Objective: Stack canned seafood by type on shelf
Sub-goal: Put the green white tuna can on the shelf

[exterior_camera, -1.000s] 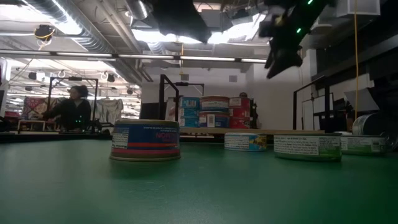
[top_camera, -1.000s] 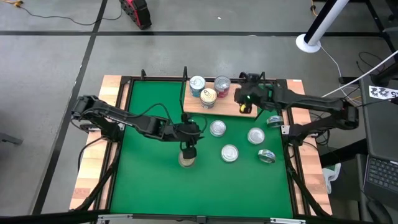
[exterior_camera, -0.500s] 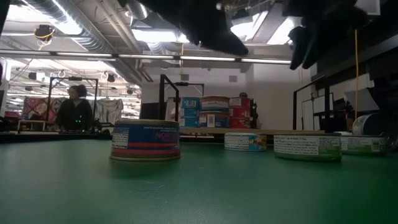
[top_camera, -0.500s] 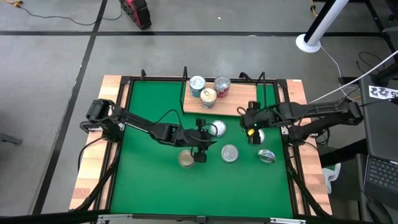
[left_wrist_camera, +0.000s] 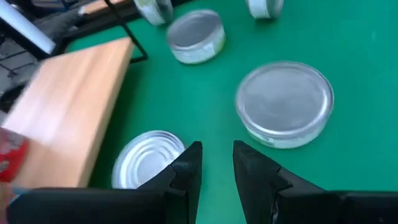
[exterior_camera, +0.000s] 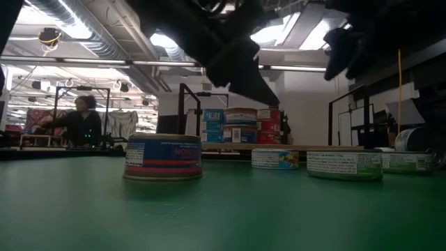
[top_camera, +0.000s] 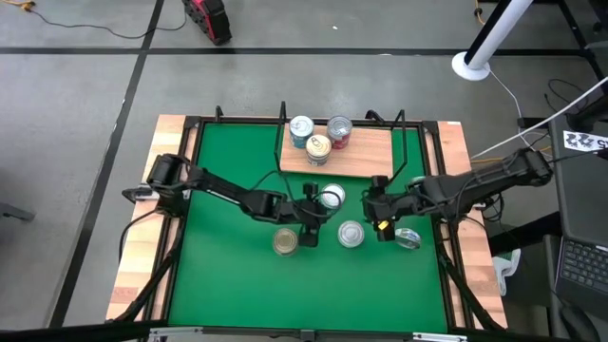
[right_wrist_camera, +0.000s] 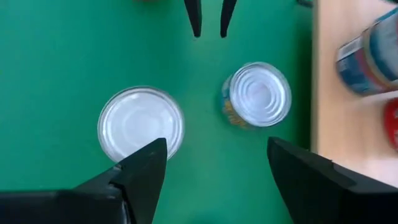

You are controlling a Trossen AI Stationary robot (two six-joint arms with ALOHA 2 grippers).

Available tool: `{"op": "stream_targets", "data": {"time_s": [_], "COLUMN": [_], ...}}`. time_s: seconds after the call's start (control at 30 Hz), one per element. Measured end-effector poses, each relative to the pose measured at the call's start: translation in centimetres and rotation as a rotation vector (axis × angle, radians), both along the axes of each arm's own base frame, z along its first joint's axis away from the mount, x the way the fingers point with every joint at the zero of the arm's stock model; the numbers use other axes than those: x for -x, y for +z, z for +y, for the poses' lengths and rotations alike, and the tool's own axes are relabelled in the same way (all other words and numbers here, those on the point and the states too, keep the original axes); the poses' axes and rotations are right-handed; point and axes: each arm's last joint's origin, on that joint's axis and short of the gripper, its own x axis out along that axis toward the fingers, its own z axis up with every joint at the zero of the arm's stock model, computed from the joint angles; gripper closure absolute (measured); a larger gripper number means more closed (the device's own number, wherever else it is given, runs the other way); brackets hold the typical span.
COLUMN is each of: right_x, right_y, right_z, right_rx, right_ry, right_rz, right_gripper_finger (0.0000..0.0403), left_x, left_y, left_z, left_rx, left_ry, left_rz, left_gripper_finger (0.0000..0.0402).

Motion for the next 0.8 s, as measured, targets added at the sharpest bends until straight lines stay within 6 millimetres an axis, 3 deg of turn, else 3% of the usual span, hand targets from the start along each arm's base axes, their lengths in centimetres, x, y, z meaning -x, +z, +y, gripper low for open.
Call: {"op": "stream_targets", "data": {"time_s": [0.37, 0.57, 0.8], "right_x": [1.3, 1.7, 1.8], "right_y": [-3.8, -5.1, -6.5], "right_z": [1.2, 2.9, 5.1], "right_rx": [-0.076, -0.081, -0.053], "right_ry": [-0.066, 0.026, 0.163], "right_rz": [0.052, 0.019, 0.058], "right_gripper_finger": [0.0127, 0.0127, 0.0127], "left_x": [-1.3, -1.8, -1.8], "left_y": [-1.8, -3.4, -4.2], "left_z": [-2.0, -3.3, -3.4], "left_rx": [0.06, 0.004, -0.008], "left_ry": [-0.143, -0.25, -0.256], "left_rz": [-0.083, -0.094, -0.072], "left_gripper_finger": [0.0315, 0.0315, 0.0315]}}
